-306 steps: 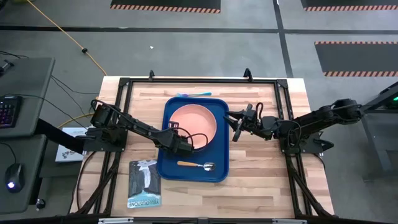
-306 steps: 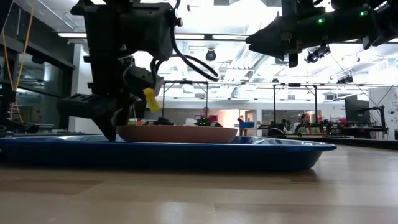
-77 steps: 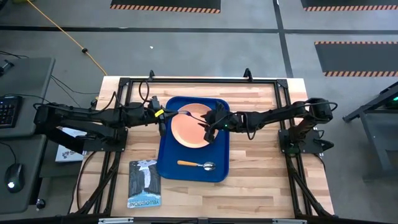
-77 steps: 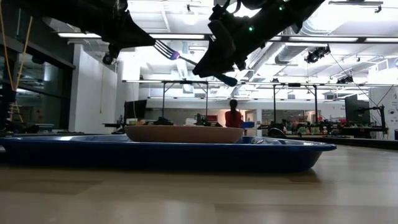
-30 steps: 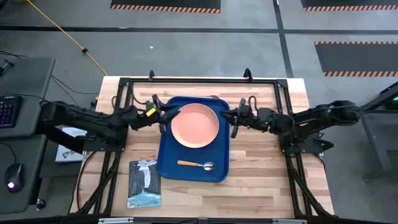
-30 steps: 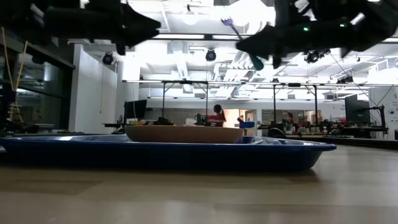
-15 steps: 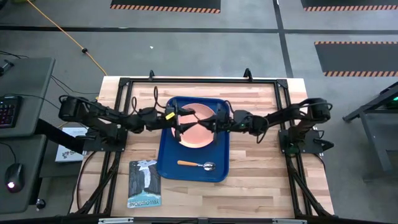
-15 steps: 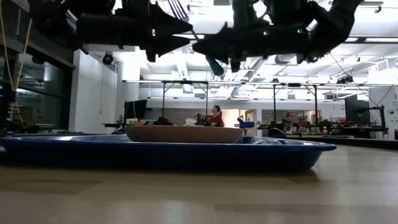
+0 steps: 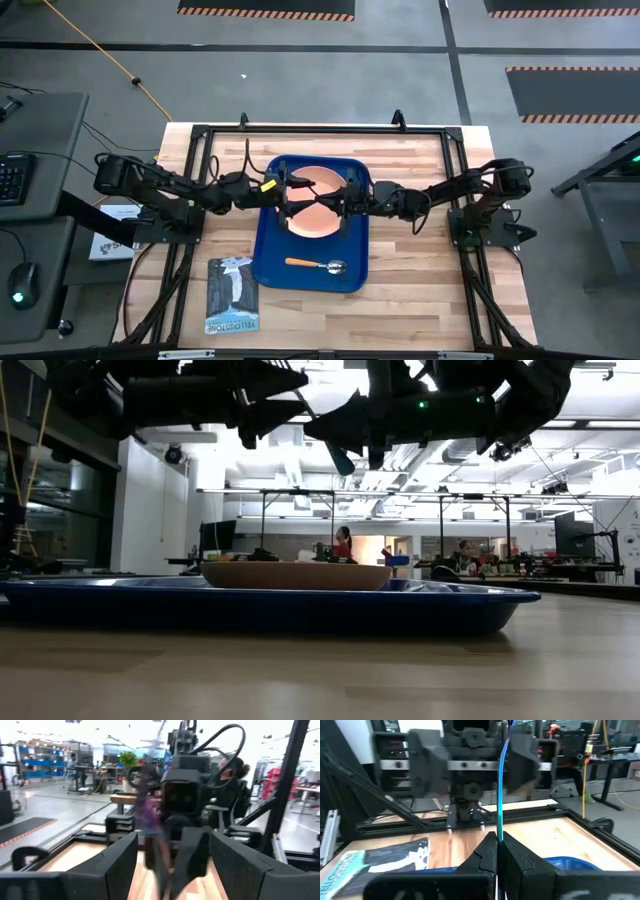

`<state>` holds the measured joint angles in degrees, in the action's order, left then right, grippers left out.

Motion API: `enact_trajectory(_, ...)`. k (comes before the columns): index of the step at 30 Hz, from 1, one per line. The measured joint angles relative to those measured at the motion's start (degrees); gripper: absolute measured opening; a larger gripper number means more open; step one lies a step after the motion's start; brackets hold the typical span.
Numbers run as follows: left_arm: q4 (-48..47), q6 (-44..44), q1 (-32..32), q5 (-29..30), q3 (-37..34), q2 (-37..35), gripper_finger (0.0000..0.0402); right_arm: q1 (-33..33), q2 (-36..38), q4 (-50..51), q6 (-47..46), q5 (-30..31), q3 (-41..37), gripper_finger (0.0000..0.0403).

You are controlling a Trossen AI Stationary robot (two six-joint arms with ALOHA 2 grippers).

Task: Pick and place plate/cup/fork/spoon on tray
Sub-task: Put the purple fork on the blue serving tray

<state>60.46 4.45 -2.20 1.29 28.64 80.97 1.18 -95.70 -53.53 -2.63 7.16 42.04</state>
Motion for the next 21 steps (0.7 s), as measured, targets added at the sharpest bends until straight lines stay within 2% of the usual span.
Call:
enact_trajectory(6, 0.88, 0.10, 0.63, -0.62, 0.00, 0.02, 0.0222, 0.04, 0.00, -0.62, -0.39, 0.85, 0.00, 0.0000)
enact_trajectory(17, 0.75, 0.44, 0.72, 2.78, 0.00, 0.00, 0.0148, 0.01, 0.00, -0.52, -1.77, 0.99, 0.00, 0.0000)
enact_trajectory(21, 0.71, 0.46, 0.72, 4.46, 0.00, 0.01, 0.0107, 0.01, 0.00, -0.36, -1.87, 0.63, 0.00, 0.0000)
